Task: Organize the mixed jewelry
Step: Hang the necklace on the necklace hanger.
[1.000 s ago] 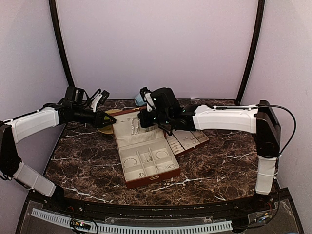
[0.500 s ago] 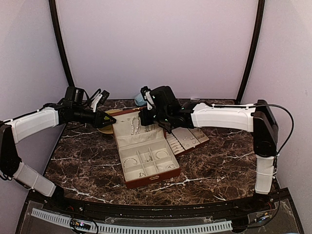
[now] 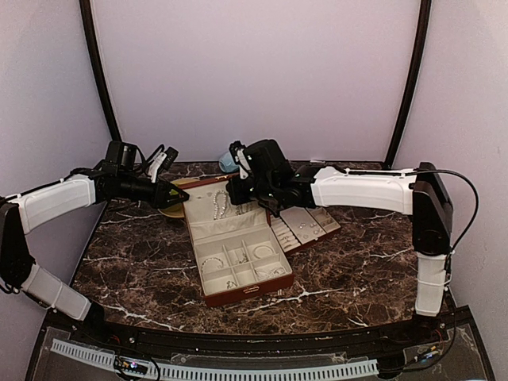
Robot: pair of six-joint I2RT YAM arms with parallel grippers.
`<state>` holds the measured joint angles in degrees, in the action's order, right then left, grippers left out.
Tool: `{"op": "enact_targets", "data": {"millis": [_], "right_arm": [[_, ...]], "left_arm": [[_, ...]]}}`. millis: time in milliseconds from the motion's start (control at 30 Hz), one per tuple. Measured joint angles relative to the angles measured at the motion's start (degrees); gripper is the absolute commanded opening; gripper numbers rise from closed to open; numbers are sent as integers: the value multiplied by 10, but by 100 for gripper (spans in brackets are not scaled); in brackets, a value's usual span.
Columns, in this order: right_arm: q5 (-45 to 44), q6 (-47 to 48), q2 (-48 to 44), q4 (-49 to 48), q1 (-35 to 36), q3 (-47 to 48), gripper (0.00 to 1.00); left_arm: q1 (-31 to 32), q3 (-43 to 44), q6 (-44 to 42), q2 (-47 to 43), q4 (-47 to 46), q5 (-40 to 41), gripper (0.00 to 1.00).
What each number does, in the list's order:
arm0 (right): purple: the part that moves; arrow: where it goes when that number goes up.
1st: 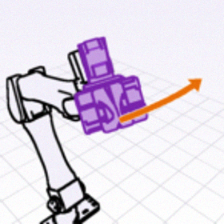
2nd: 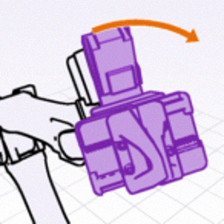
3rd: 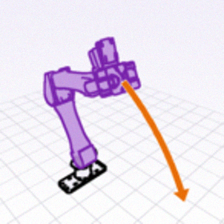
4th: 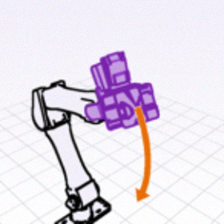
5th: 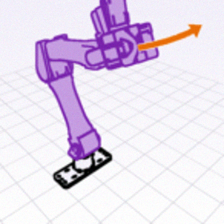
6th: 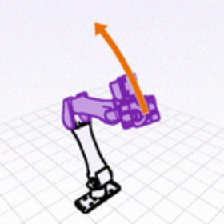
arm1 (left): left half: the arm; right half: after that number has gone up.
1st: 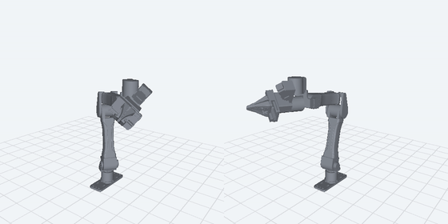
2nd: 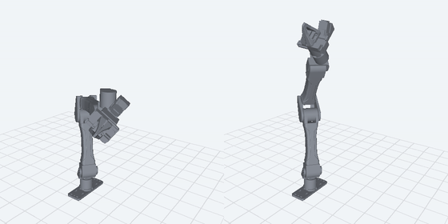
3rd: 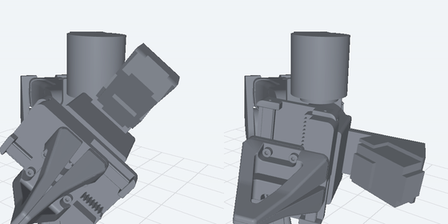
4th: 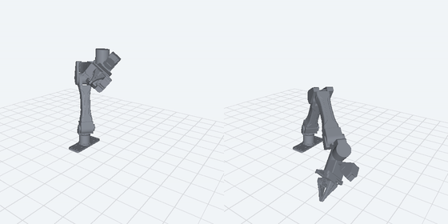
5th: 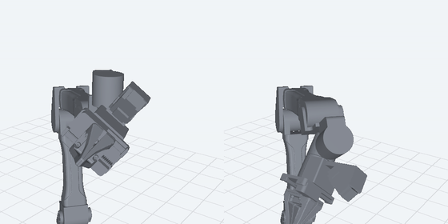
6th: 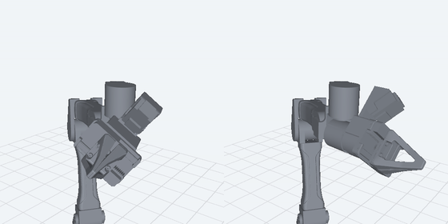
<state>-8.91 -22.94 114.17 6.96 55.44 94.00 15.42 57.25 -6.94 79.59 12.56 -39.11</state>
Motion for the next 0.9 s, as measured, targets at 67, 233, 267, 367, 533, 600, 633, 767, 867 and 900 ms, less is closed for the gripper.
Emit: {"op": "enact_targets", "data": {"millis": [67, 233, 267, 367, 533, 600, 633, 767, 867, 900], "right_arm": [[-1, -1, 0, 2, 0, 0, 10], [-2, -2, 0, 5, 0, 3, 10], [-2, -3, 0, 5, 0, 5, 11], [-4, -4, 0, 6, 0, 10, 11], [-3, -5, 0, 8, 0, 11, 13], [-1, -6, 0, 8, 0, 11, 13], [-1, -6, 0, 8, 0, 11, 13], [1, -6, 0, 7, 0, 11, 15], [9, -8, -1, 1, 0, 9, 19], [16, -7, -3, -4, 0, 5, 21]], "left_arm": [[0, 0, 0, 0, 0, 0, 4], [0, 0, 0, 0, 0, 0, 4], [0, 0, 0, 0, 0, 0, 4], [0, 0, 0, 0, 0, 0, 4], [0, 0, 0, 0, 0, 0, 3], [0, 0, 0, 0, 0, 0, 3], [0, 0, 0, 0, 0, 0, 4], [0, 0, 0, 0, 0, 0, 4], [0, 0, 0, 0, 0, 0, 14], [0, 0, 0, 0, 0, 0, 16]]}}
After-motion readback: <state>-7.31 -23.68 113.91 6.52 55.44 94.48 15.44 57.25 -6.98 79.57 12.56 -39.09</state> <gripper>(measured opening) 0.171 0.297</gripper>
